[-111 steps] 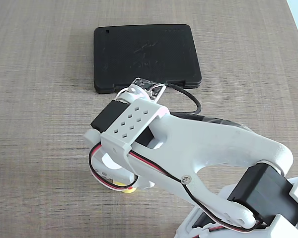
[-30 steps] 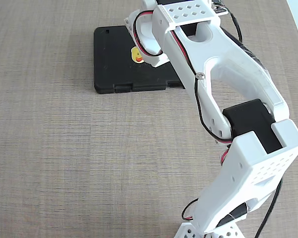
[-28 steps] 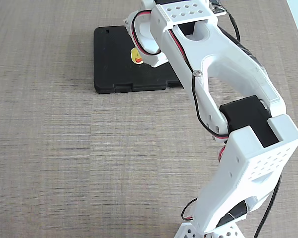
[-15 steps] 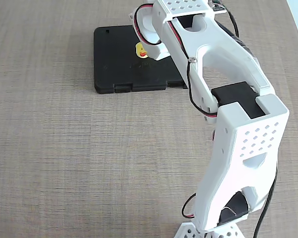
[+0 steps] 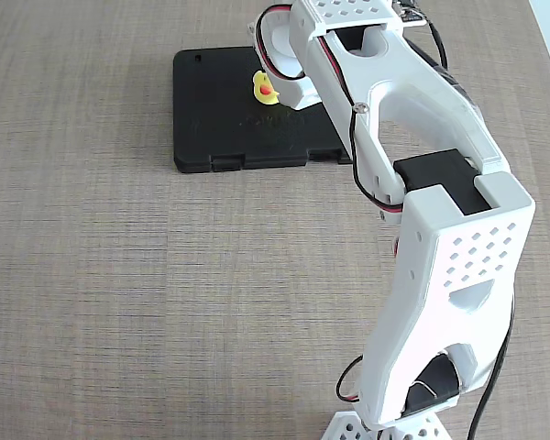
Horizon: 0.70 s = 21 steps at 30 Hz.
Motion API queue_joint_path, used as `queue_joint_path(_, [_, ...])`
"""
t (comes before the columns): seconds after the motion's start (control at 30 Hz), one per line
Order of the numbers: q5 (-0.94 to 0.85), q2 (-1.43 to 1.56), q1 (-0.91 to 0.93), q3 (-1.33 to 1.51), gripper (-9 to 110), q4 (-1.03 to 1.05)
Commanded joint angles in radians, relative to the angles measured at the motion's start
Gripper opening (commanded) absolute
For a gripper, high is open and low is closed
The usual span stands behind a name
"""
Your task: Grasp a duck and put it on the black surface.
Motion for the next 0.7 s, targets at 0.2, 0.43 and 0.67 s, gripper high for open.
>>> queue_joint_path(0.2, [0.006, 0.06, 0.038, -0.044, 21, -0.008])
queue_joint_path(0.43, [0.006, 0.253, 0.091, 0.023, 18, 0.008])
queue_joint_path(0.67, [0.008, 0.606, 0.137, 0.318, 13, -0.002])
